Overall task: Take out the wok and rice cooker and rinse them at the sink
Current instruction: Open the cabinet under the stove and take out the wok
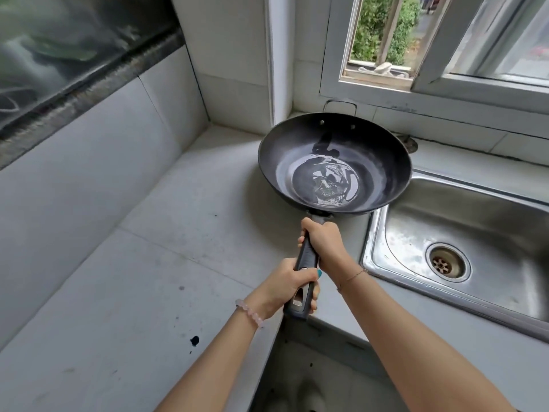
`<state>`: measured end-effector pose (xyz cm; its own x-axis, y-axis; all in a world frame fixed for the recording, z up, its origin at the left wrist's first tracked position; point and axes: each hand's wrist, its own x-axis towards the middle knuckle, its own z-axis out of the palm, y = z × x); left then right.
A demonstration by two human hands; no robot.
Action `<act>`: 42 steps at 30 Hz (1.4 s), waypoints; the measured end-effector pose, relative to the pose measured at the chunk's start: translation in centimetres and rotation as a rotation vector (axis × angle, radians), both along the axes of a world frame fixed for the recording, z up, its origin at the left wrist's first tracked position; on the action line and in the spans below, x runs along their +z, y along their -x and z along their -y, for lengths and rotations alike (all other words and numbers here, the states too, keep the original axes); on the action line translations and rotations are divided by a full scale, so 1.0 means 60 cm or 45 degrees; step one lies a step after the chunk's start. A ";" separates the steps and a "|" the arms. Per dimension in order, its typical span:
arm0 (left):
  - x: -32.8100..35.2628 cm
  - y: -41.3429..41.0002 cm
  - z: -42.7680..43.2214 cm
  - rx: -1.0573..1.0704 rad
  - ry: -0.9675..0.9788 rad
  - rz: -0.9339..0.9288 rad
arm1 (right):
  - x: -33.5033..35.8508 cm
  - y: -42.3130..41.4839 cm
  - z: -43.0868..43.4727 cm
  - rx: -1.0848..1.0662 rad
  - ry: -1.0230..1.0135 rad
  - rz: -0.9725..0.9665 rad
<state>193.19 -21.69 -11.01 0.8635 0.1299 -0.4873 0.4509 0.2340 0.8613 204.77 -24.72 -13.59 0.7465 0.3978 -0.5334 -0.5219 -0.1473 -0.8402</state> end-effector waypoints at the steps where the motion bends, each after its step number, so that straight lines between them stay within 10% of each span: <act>1: -0.003 -0.003 -0.002 0.002 -0.006 -0.006 | -0.002 -0.003 -0.002 0.001 0.013 0.010; 34: -0.019 -0.033 0.023 0.169 -0.498 -0.212 | 0.009 -0.035 0.051 0.254 0.115 0.004; 42: 0.035 0.031 0.038 -0.004 -1.196 -0.258 | 0.043 -0.023 0.131 0.273 0.413 0.668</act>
<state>191.35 -24.00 -8.90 0.7754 0.5412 -0.3255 0.6113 -0.5138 0.6019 206.18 -32.57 -11.01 0.8625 0.4470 -0.2374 0.0148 -0.4911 -0.8710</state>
